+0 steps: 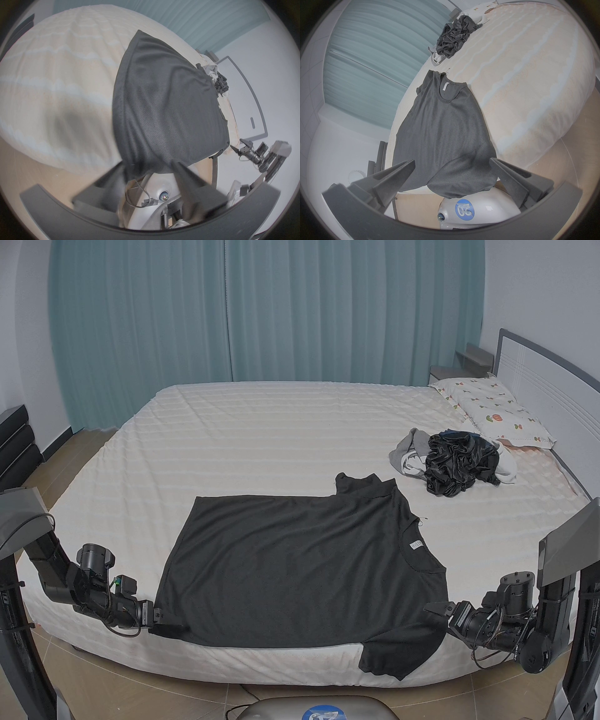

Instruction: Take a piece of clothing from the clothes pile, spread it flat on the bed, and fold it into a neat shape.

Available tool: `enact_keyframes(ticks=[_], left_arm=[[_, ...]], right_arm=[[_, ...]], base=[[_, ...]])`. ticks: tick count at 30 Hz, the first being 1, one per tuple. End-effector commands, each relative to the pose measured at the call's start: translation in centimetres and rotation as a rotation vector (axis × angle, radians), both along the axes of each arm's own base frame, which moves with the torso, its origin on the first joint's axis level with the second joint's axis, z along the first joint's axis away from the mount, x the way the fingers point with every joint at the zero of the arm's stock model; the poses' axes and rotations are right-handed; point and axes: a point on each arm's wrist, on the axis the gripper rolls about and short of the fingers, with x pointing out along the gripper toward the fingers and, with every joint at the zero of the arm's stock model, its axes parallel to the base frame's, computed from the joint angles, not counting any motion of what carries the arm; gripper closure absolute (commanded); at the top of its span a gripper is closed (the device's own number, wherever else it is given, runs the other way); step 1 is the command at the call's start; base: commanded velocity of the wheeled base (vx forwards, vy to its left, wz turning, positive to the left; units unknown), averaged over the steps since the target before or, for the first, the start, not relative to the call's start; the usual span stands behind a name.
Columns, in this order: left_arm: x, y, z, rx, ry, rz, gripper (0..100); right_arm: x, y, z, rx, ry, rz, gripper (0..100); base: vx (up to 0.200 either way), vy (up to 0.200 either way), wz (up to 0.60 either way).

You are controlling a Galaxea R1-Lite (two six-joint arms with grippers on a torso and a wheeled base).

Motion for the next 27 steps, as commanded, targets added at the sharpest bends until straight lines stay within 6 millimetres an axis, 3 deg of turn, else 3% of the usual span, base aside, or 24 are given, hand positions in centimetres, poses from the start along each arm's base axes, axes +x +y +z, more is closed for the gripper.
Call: enact_keyframes(ticks=[1, 12, 19, 27], left_arm=[[-0.4, 0.2, 0.4, -0.019, 0.018, 0.044, 100], [-1.7, 1.5, 1.0, -0.039, 0.023, 0.098, 100], [-2.0, 2.0, 1.2, -0.113, 0.034, 0.134, 100], [-1.9, 2.1, 1.4, -0.163, 0.042, 0.156, 100]], right_arm=[[0.1, 0.3, 0.0, -0.002, -0.010, 0.009, 0], [1.3, 1.8, 1.7, -0.045, -0.161, 0.092, 0], [4.4, 0.0, 0.6, -0.141, -0.173, 0.077, 0], [4.2, -2.4, -0.2, -0.141, -0.086, 0.025, 0]], base=[[0.000, 0.000, 0.00], [0.000, 0.000, 0.00], [0.000, 0.000, 0.00], [0.000, 0.000, 0.00]])
